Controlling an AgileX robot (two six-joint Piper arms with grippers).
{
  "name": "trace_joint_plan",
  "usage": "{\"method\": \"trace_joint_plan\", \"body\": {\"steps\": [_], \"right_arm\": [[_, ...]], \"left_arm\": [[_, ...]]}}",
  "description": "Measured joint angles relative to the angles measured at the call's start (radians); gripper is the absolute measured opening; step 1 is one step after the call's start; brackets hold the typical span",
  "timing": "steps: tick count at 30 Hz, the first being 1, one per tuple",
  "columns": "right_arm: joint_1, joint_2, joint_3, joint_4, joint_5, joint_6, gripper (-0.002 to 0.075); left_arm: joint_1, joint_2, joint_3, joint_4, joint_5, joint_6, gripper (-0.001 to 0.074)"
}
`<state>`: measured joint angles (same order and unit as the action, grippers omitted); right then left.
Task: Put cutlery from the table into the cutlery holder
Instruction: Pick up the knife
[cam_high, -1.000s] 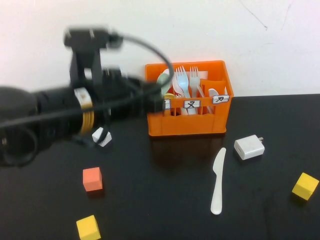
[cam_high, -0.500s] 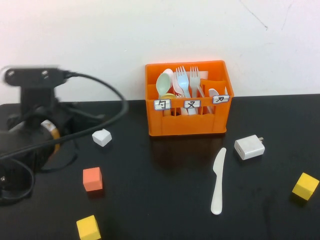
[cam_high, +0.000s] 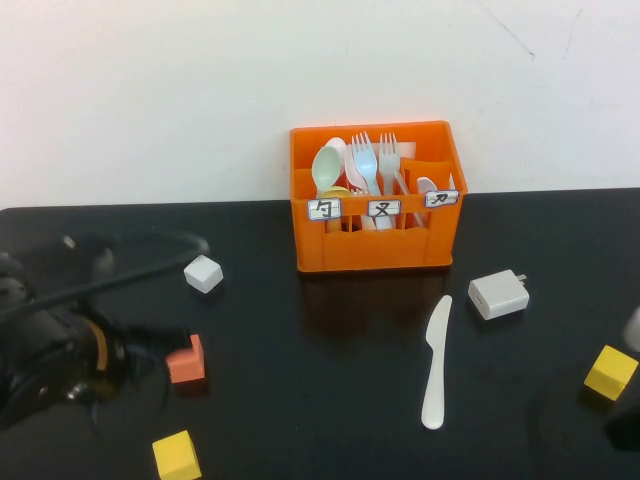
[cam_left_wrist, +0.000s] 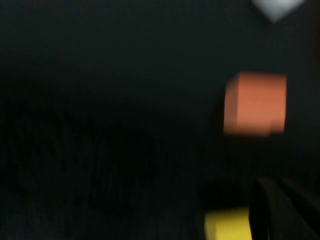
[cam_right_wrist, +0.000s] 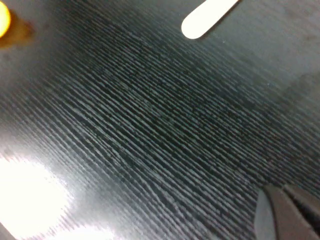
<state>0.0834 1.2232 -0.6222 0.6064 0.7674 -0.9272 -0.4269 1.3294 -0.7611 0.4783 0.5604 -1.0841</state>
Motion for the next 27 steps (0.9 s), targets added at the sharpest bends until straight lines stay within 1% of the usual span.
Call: {"method": "trace_joint_plan", "body": {"steps": [3, 7, 9, 12, 17, 20, 23, 27], "right_arm": [[0.054, 0.092, -0.045, 0.000, -0.019, 0.002, -0.0002], [0.173, 0.186, -0.125, 0.000, -0.056, 0.059, -0.0002], [0.237, 0.227, -0.170, -0.021, -0.085, 0.119, -0.0002], [0.326, 0.303, -0.247, -0.116, -0.112, 0.245, -0.0002], [0.437, 0.439, -0.389, -0.394, -0.080, 0.515, -0.0002], [0.467, 0.501, -0.453, -0.532, -0.043, 0.655, -0.0002], [0.474, 0.549, -0.503, -0.579, -0.029, 0.715, -0.0002], [0.474, 0.590, -0.542, -0.621, -0.034, 0.732, -0.0002]], "left_arm": [[0.000, 0.000, 0.000, -0.220, 0.073, 0.254, 0.0000], [0.000, 0.000, 0.000, -0.438, 0.116, 0.480, 0.0000], [0.000, -0.002, 0.000, -0.549, 0.122, 0.593, 0.0000], [0.000, -0.024, 0.000, -0.684, 0.125, 0.729, 0.0000], [0.000, -0.121, 0.000, -0.753, 0.127, 0.809, 0.0000], [0.000, -0.202, 0.000, -0.757, 0.132, 0.821, 0.0000], [0.000, -0.306, 0.000, -0.741, 0.152, 0.823, 0.0000], [0.000, -0.441, 0.001, -0.700, 0.184, 0.823, 0.0000]]}}
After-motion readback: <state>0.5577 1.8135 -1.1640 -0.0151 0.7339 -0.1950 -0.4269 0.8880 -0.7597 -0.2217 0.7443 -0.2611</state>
